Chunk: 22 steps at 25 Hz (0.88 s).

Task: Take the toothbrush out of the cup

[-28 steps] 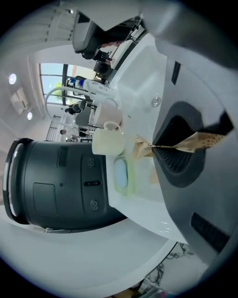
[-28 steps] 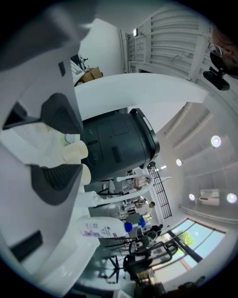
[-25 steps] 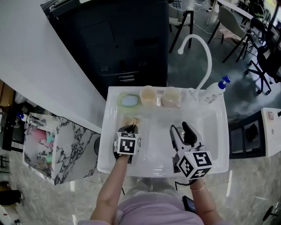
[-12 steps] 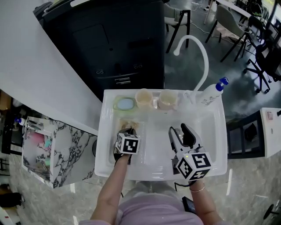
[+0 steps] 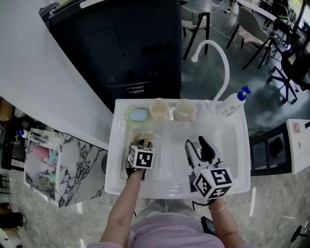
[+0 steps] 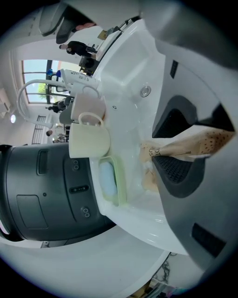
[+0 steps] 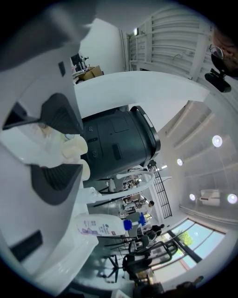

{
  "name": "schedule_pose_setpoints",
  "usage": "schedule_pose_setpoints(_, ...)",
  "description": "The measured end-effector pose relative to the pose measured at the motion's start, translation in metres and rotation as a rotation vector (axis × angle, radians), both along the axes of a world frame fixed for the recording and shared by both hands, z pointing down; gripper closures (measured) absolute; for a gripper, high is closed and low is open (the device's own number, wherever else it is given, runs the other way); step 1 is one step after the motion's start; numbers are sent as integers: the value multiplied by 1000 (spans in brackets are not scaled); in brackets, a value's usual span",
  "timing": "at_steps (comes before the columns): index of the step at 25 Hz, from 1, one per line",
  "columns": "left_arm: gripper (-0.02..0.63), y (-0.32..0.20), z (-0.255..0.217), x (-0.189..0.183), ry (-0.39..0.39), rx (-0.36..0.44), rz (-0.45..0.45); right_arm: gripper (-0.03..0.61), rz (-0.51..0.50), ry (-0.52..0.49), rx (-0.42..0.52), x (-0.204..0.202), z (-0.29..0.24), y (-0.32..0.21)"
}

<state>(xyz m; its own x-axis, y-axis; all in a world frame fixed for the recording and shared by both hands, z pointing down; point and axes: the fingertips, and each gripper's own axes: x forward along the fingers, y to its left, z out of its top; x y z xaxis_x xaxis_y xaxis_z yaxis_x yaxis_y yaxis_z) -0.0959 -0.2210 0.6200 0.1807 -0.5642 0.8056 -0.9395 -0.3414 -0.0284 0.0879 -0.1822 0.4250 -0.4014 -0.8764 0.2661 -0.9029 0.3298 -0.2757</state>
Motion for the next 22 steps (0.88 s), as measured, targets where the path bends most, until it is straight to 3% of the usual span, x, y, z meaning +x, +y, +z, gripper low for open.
schedule_pose_setpoints(10, 480, -7, -93, -3, 118, 240, 5, 374, -20, -4, 37, -15, -16, 12)
schedule_pose_setpoints(16, 502, 0, -158, -14, 221, 405, -9, 374, -40, -13, 73, -29, -31, 22)
schedule_pose_setpoints(22, 528, 13, -209, -33, 266, 549, -24, 374, -55, -9, 103, -42, -45, 31)
